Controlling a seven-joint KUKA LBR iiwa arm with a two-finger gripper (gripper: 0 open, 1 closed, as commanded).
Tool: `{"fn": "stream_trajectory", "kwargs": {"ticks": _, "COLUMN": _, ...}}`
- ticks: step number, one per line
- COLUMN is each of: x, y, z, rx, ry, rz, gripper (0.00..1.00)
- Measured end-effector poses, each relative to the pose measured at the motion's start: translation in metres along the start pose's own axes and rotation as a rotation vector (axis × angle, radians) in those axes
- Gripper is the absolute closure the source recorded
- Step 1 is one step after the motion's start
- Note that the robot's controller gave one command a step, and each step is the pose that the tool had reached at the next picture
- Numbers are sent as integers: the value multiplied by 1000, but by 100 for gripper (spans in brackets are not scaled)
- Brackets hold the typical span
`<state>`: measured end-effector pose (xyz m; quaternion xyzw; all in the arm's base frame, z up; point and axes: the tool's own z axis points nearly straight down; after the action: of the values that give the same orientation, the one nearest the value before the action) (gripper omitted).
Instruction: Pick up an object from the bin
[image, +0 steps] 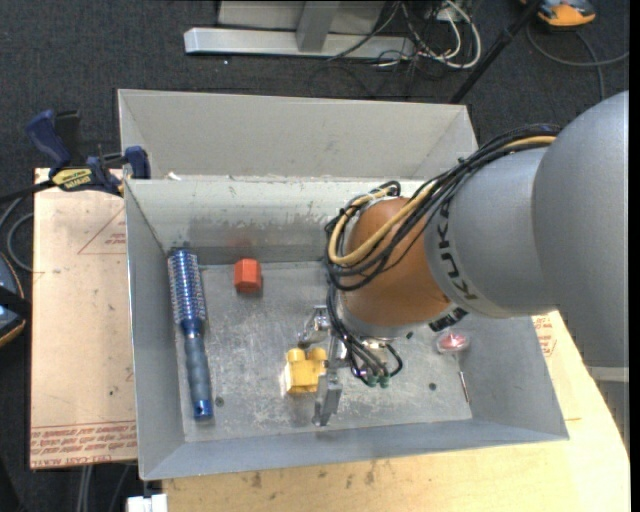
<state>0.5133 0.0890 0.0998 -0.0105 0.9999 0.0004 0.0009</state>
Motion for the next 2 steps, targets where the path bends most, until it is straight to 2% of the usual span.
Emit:
{"fn": "stream_trajectory", "kwargs": {"ticks": 1, "x": -5, "y": 2, "z": 27, "rx": -1, "ry": -10, "rz": -76, "gripper": 0}}
{"fn": "stream_trajectory", "kwargs": {"ticks": 2, "x": -7, "y": 2, "z": 25, "rx": 0, "ry": -4, "rz": -74, "gripper": 0}}
